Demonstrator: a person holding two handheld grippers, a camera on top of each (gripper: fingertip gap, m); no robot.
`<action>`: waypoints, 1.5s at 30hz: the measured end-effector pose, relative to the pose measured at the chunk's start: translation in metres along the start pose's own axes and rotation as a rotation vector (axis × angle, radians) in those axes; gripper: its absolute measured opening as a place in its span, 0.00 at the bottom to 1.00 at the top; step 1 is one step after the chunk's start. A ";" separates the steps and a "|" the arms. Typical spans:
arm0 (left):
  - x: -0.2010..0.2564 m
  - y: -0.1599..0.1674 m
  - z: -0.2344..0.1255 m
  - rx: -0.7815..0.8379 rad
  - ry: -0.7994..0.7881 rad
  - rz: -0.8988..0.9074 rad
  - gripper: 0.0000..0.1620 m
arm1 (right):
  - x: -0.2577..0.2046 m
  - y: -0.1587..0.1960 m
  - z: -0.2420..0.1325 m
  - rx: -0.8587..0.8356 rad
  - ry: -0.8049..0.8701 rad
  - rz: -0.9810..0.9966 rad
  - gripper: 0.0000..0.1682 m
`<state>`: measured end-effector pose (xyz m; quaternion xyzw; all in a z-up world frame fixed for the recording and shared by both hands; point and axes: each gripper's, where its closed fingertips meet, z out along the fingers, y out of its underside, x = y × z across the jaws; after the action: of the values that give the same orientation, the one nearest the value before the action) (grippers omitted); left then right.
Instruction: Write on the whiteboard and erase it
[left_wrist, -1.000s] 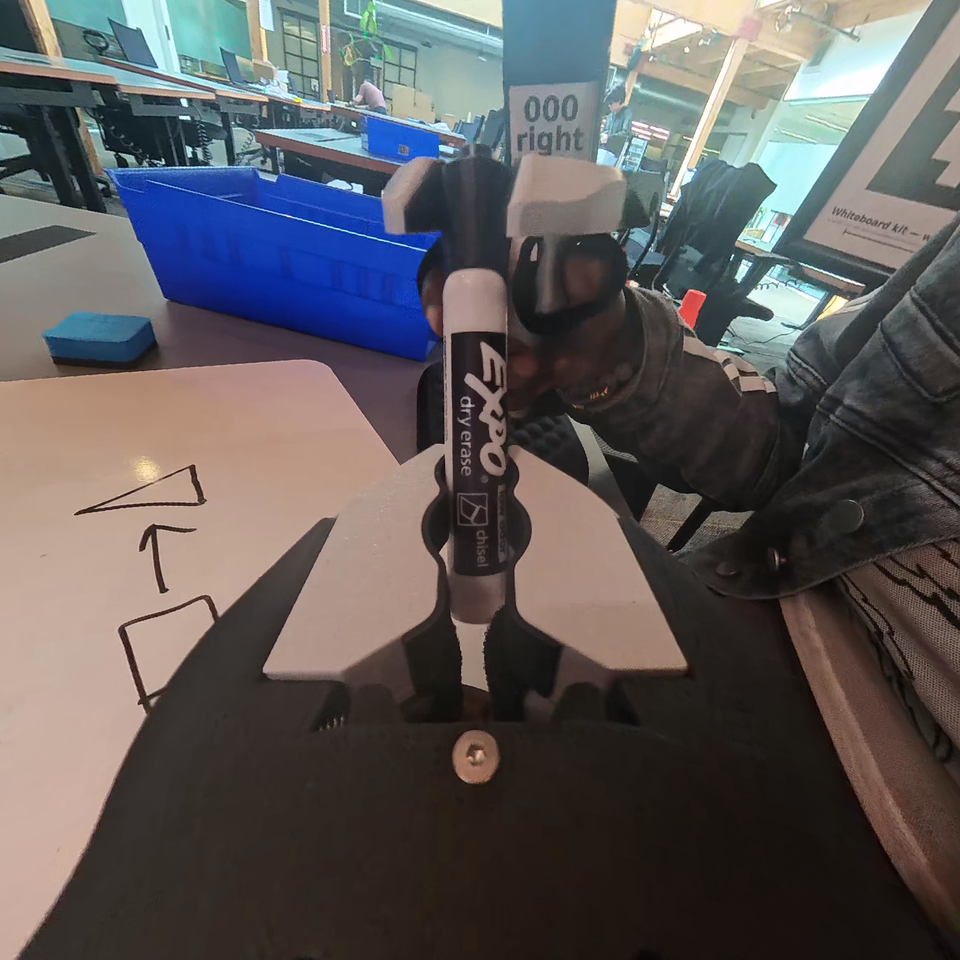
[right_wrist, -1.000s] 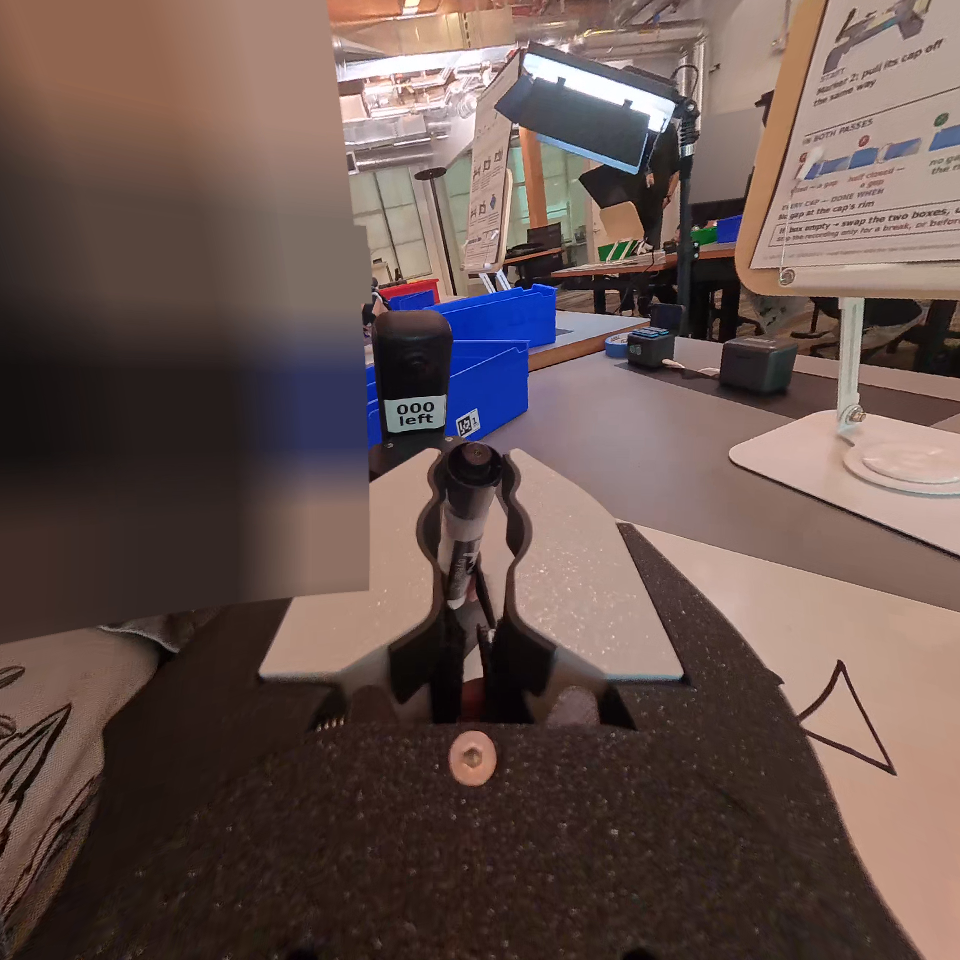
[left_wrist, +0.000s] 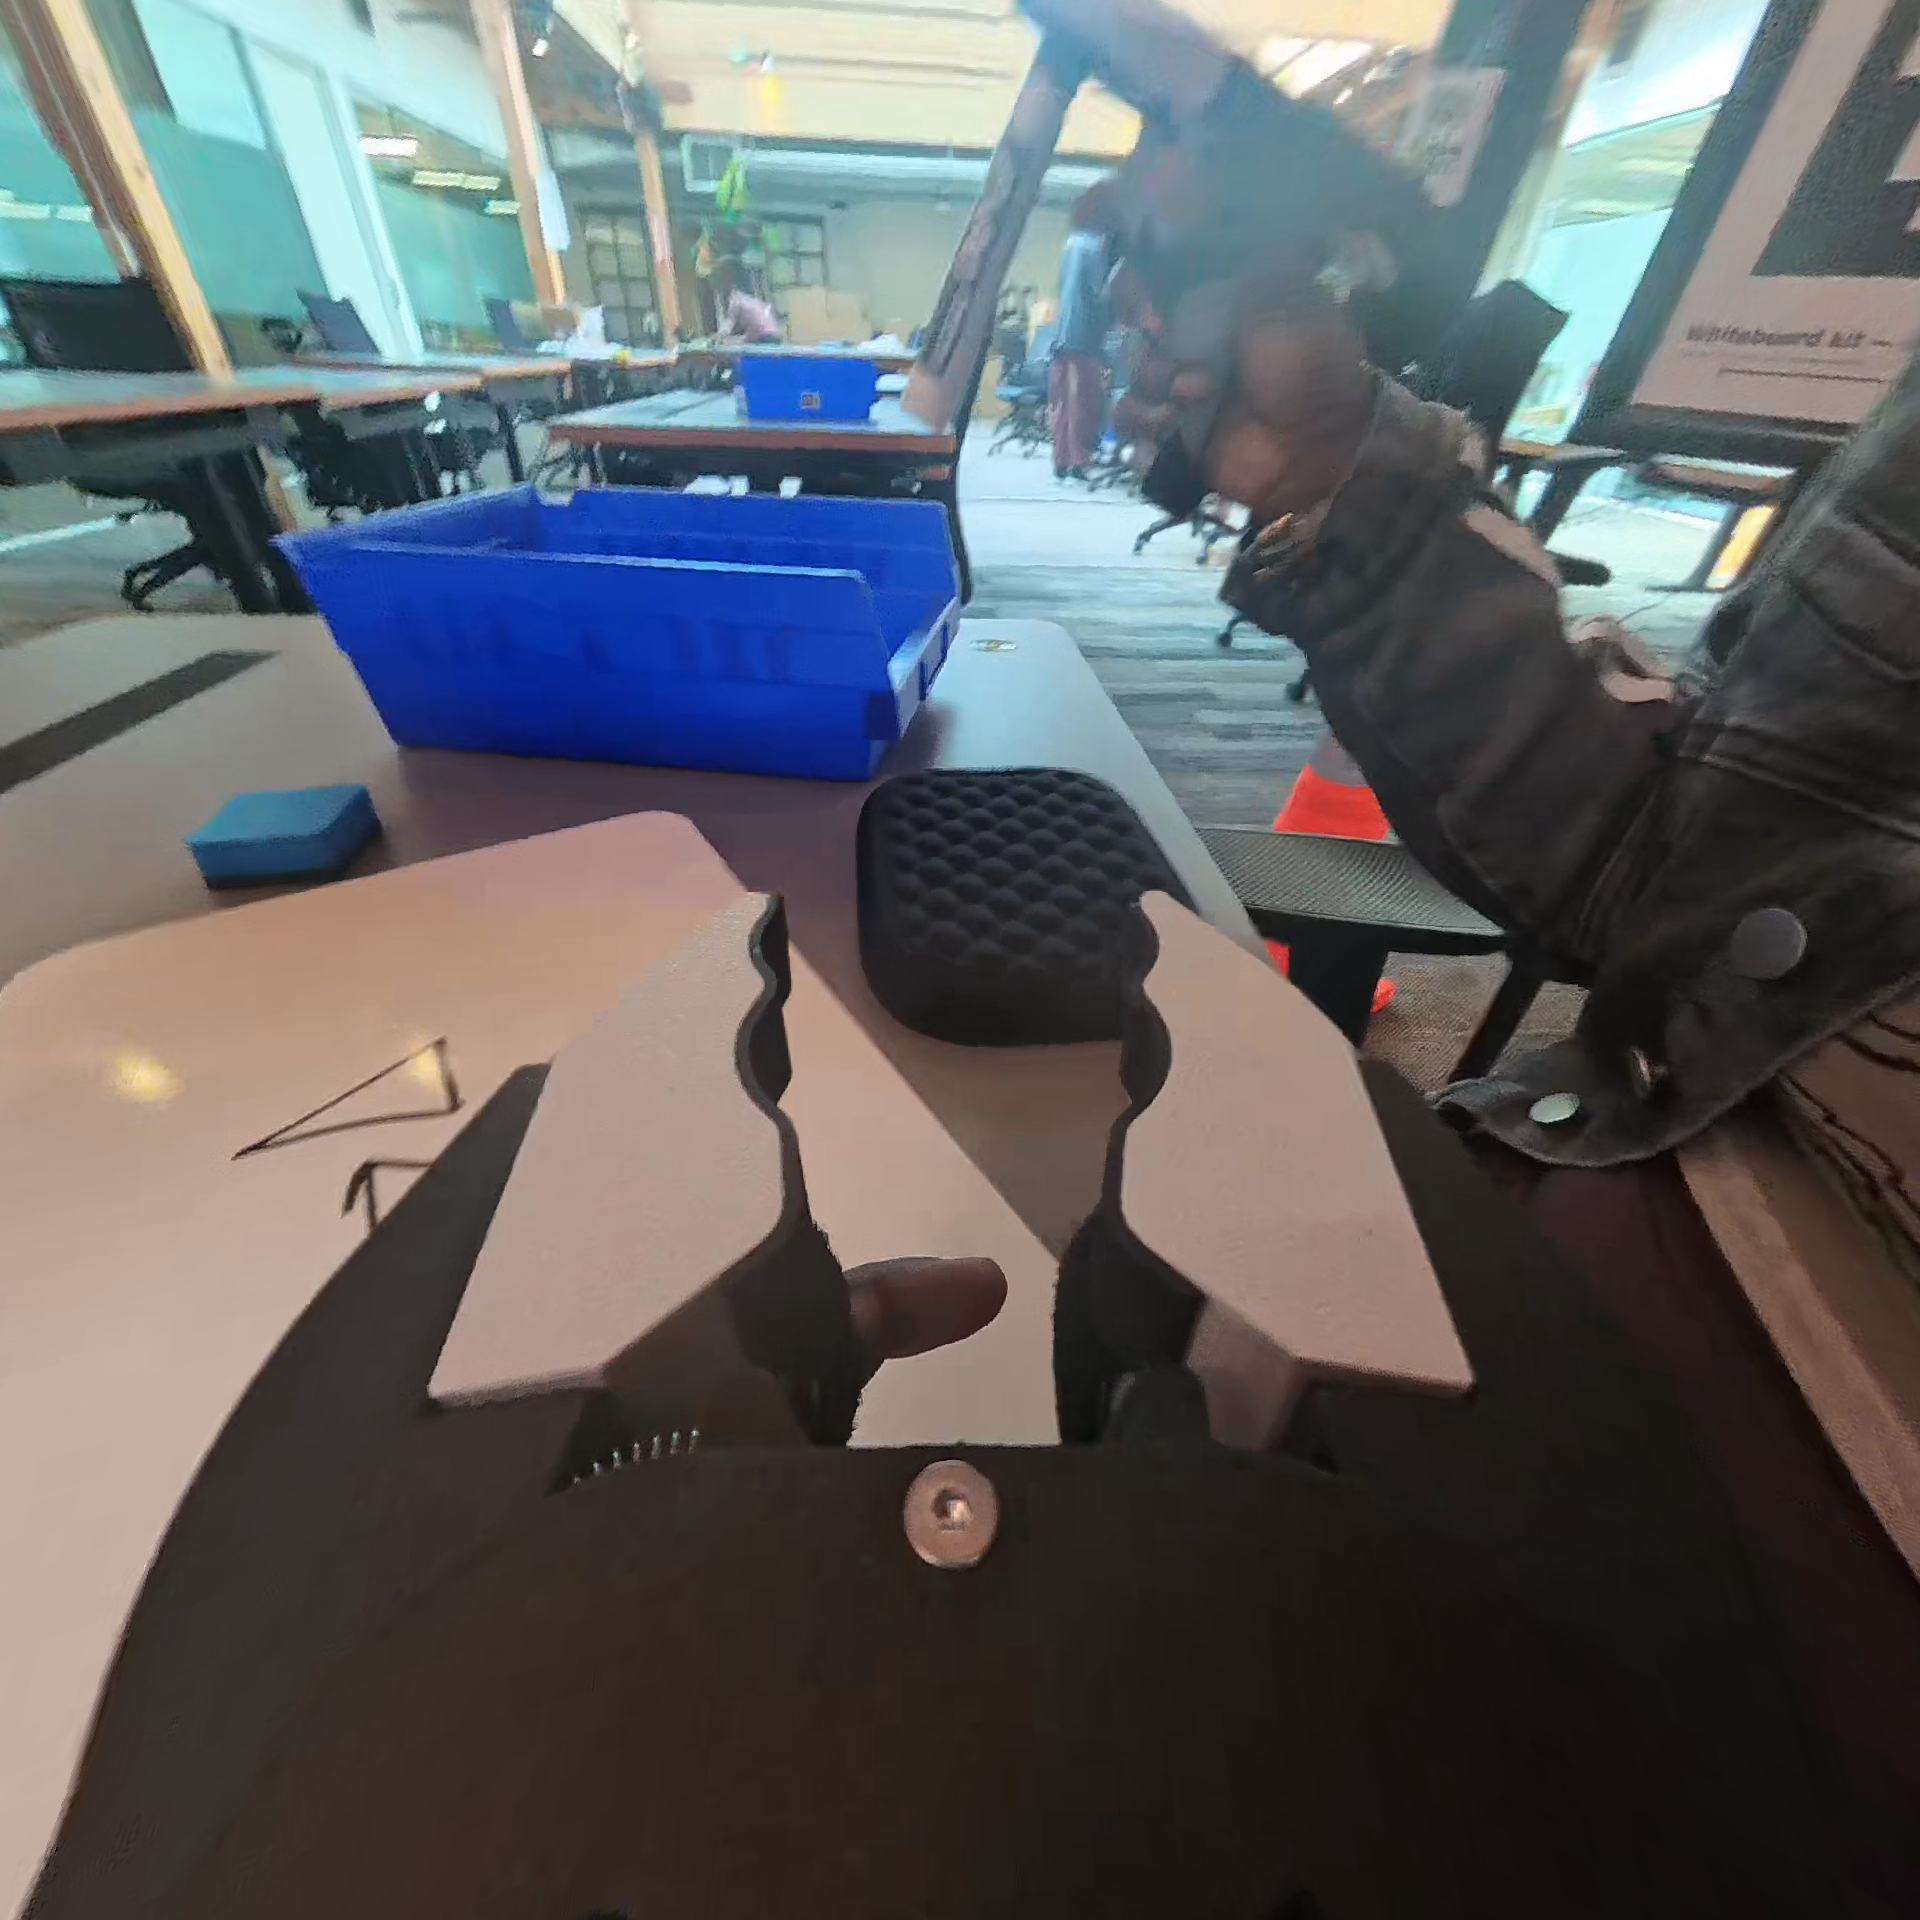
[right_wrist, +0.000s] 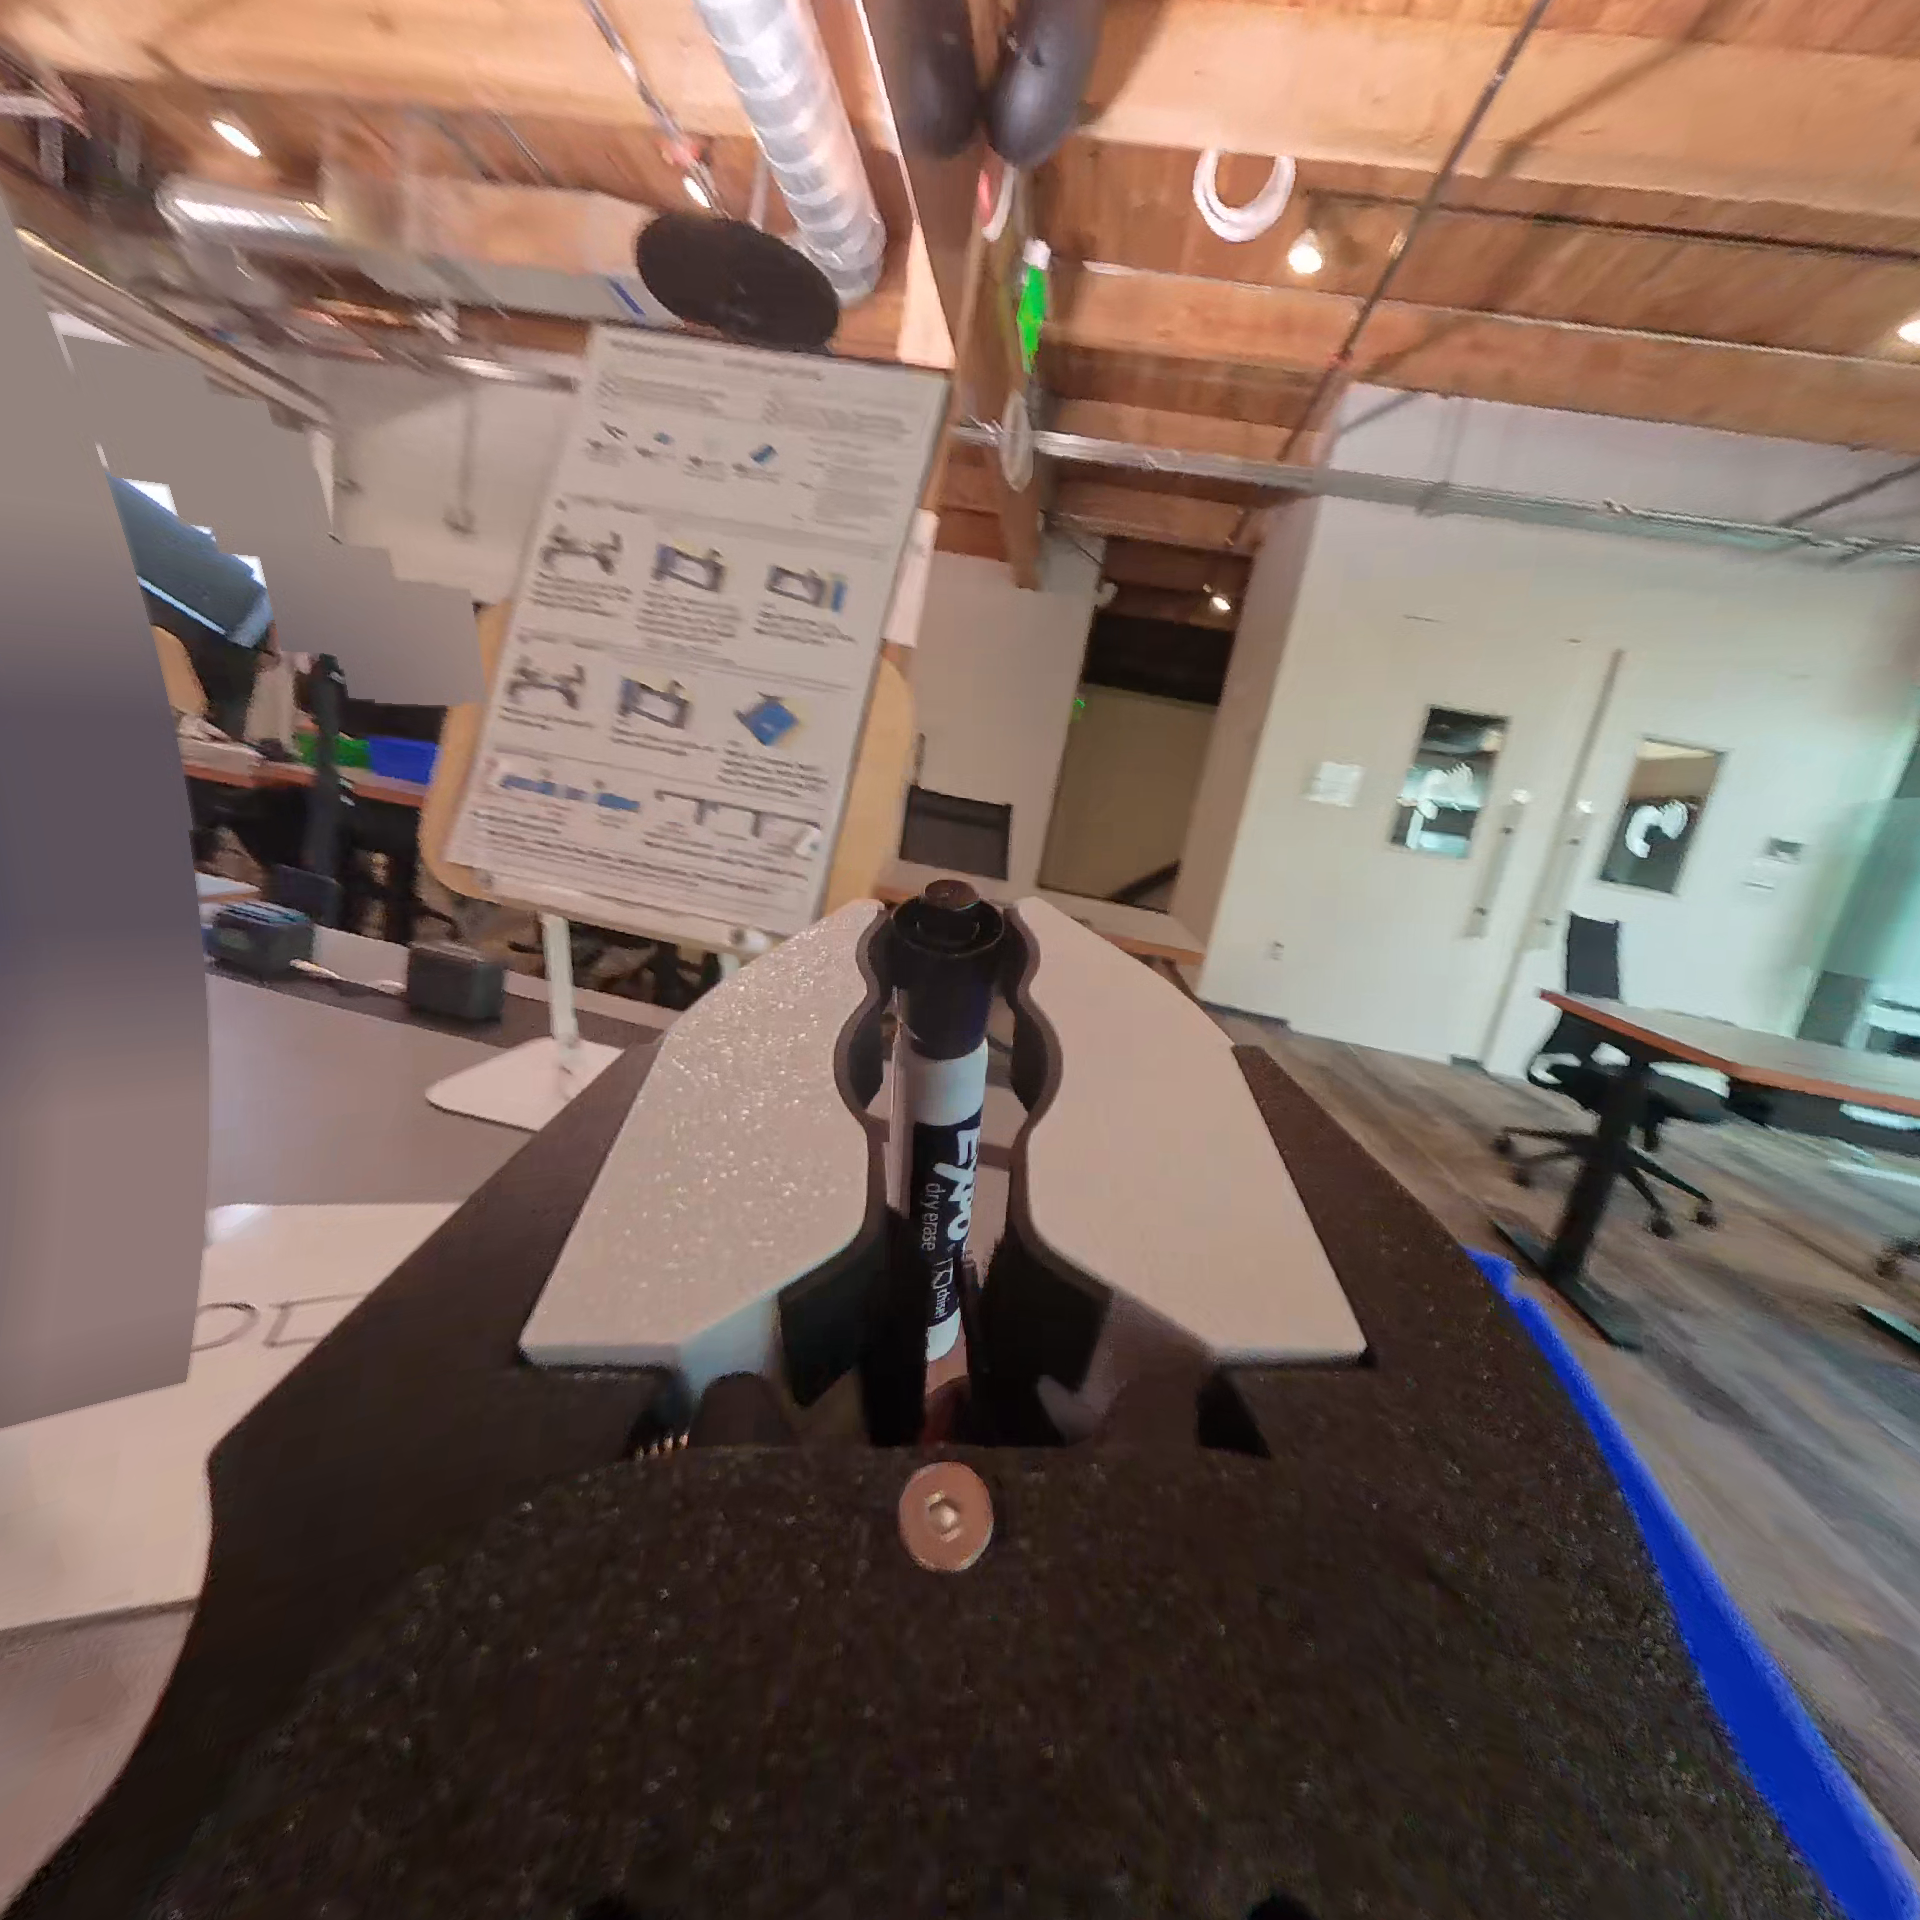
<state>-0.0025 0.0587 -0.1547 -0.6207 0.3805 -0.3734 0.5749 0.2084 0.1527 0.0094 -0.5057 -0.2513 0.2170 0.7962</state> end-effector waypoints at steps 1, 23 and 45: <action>0.004 -0.003 0.000 0.021 0.023 -0.008 0.40 | 0.008 0.006 -0.001 -0.031 0.026 -0.007 0.12; -0.051 -0.033 -0.029 0.216 -0.271 -0.043 0.46 | 0.086 0.148 0.040 -0.686 0.100 0.011 0.12; -0.051 -0.019 -0.021 0.144 -0.266 -0.041 0.45 | 0.100 0.149 0.086 -0.517 0.215 -0.099 0.48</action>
<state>-0.0422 0.0967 -0.1362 -0.6294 0.2604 -0.3261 0.6555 0.2198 0.3314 -0.0772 -0.6994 -0.2367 0.0518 0.6724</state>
